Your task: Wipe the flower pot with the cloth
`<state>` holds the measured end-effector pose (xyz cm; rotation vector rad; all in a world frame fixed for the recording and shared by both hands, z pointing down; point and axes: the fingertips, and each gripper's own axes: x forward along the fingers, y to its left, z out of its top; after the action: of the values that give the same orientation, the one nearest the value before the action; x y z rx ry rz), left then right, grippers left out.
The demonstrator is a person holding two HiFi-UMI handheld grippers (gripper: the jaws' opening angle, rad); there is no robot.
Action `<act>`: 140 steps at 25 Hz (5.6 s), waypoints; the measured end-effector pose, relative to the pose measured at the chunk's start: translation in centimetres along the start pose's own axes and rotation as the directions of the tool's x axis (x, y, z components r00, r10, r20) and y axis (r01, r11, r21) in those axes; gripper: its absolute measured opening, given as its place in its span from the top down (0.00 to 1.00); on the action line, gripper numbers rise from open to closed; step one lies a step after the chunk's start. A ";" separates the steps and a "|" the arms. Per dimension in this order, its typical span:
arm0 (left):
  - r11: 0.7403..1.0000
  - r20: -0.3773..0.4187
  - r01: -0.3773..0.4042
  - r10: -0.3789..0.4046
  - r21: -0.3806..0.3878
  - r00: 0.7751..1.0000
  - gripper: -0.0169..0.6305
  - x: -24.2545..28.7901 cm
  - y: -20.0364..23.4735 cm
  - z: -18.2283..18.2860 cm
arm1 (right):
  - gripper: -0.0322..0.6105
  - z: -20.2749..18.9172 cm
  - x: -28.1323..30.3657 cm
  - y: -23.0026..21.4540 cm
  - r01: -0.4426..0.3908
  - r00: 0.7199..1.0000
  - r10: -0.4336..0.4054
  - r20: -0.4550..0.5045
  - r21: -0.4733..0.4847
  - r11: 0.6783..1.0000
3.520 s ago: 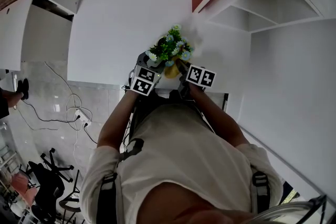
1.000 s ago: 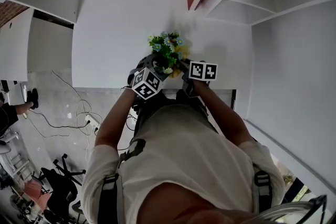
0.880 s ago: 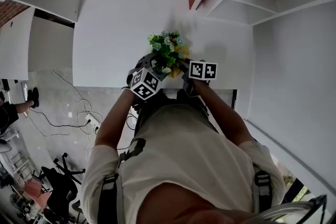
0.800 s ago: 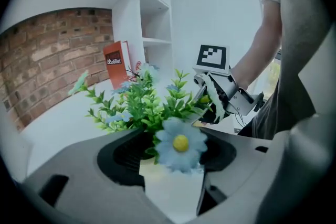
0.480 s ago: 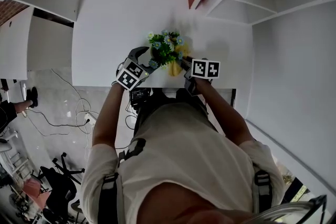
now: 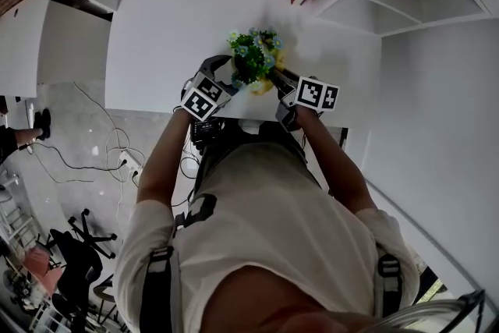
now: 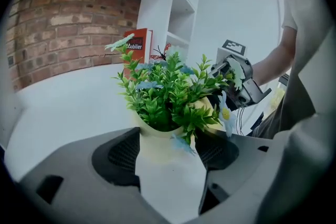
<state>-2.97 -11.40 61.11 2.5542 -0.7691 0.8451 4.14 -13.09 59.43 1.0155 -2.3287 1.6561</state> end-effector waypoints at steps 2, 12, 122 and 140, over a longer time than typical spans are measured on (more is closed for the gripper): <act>1.000 0.000 -0.012 0.012 -0.011 1.000 0.47 0.4 0.2 -0.3 | 0.77 -0.7 0.3 -1.6 0.027 1.000 -0.027 0.008 0.030 0.999; 0.994 0.022 -0.084 0.086 -0.071 0.996 0.47 -0.1 -0.3 -0.9 | 0.78 -5.5 1.2 -4.6 0.228 0.966 -0.236 -0.107 -0.082 0.970; 0.968 0.015 -0.145 0.152 -0.205 0.988 0.50 -1.1 -0.3 -1.7 | 0.78 -2.9 -1.1 2.0 0.076 0.996 -0.079 -0.033 -0.074 0.994; 0.977 0.022 -0.100 0.106 -0.187 0.994 0.52 -0.6 -3.6 -1.8 | 0.78 -7.0 1.4 -3.5 0.214 0.969 -0.217 -0.120 -0.034 0.976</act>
<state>-2.06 -7.50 61.62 2.3856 -0.9505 0.7274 3.07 -8.21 65.63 1.0858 -2.0715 1.5609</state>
